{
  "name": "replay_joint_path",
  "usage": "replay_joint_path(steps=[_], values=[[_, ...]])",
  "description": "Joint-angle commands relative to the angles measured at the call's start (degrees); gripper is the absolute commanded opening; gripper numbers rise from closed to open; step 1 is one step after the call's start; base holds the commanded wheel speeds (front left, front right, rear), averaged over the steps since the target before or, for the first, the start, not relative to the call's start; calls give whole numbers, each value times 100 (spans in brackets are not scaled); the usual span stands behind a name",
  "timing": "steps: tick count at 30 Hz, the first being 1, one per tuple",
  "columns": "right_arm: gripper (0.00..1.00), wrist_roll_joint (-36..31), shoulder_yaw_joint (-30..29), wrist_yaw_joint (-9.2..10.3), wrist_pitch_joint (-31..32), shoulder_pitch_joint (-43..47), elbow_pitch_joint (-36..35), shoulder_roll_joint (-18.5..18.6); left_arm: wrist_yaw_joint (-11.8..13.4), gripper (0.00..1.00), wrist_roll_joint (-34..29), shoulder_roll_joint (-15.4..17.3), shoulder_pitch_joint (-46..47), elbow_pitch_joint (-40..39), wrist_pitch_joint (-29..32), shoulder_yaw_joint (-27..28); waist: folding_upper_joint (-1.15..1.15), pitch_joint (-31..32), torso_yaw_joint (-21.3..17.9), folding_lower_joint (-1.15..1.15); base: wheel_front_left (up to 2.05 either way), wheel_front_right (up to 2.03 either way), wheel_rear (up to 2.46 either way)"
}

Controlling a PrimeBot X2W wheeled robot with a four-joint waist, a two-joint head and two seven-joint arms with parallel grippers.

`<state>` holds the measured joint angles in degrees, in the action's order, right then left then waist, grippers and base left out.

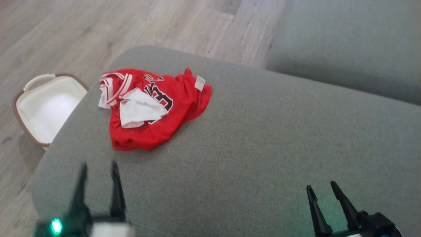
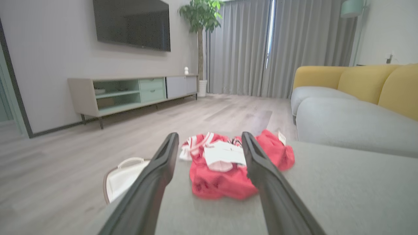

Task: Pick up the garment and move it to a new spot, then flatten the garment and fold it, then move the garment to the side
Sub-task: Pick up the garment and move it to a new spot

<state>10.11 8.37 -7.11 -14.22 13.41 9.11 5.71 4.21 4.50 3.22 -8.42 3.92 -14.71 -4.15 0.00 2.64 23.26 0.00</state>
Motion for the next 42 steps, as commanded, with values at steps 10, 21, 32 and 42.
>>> replay_joint_path(steps=[10, 21, 32, 42], values=[[100, -1, 285, -37, -78, -733, -515, 933, -189, 100, -148, 686, 3084, 607, 100, 609, 0, -1455, -287, 0, 0, 0, 0], [100, 49, 442, -37, -78, -1633, -1062, 2078, -314, 100, 224, 1099, 6101, 3321, 2244, 804, 0, -2927, -667, 0, 0, 0, 0], [100, 114, 402, -37, -78, -1783, -1261, 2432, 23, 100, 290, 1329, 6683, 5431, 3273, 854, 0, -3430, -941, 0, 0, 0, 0], [100, 116, 427, -37, -78, -1885, -1178, 2250, 141, 0, 359, 1562, 6844, 5686, 1953, 936, 0, -3170, -1118, 0, 0, 0, 0]])
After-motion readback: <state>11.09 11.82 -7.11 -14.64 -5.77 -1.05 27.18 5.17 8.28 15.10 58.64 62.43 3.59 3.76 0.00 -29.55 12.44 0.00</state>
